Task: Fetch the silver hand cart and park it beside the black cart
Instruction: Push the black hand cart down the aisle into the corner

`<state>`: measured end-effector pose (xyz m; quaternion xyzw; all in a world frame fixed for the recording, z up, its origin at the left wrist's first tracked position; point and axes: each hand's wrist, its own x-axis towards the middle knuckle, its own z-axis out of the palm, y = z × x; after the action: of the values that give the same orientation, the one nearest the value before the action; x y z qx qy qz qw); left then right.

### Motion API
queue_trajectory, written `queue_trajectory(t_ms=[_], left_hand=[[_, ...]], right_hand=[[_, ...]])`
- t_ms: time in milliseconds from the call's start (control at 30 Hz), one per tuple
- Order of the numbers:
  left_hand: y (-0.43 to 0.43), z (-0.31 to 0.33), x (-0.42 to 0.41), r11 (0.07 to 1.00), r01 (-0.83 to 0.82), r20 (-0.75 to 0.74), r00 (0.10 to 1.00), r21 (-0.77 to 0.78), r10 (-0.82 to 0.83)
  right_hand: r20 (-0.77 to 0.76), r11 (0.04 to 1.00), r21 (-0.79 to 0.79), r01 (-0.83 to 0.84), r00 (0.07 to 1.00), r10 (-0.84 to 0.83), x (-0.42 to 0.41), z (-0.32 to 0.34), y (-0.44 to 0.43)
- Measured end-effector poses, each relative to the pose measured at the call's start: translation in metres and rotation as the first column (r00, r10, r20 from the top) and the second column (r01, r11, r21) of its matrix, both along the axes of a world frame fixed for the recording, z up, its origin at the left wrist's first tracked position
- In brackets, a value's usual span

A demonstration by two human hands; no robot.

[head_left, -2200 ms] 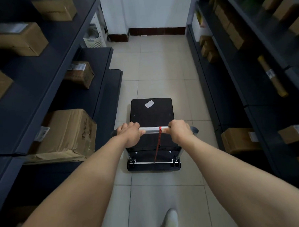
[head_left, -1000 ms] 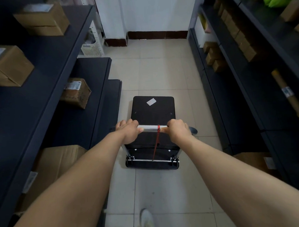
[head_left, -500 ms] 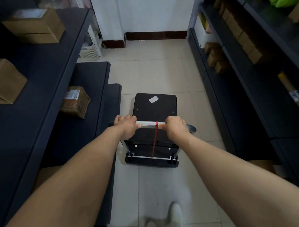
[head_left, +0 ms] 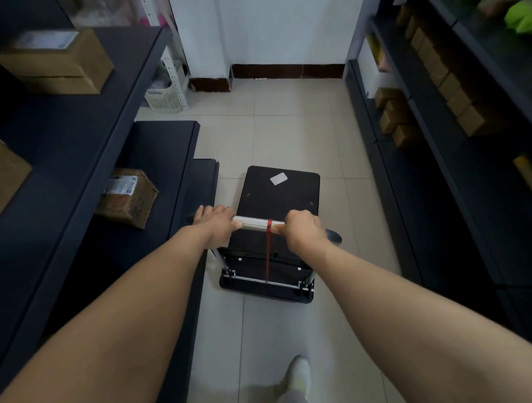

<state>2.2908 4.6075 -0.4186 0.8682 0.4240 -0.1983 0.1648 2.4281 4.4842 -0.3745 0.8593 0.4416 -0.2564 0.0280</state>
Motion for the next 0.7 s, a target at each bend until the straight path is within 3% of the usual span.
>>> queue_trajectory(t_ms=[700], left_hand=[[0.044, 0.008, 0.108, 0.999, -0.045, 0.020, 0.999, -0.028, 0.046]], right_hand=[[-0.004, 1.000, -0.002, 0.007, 1.000, -0.007, 0.113, 0.001, 0.059]])
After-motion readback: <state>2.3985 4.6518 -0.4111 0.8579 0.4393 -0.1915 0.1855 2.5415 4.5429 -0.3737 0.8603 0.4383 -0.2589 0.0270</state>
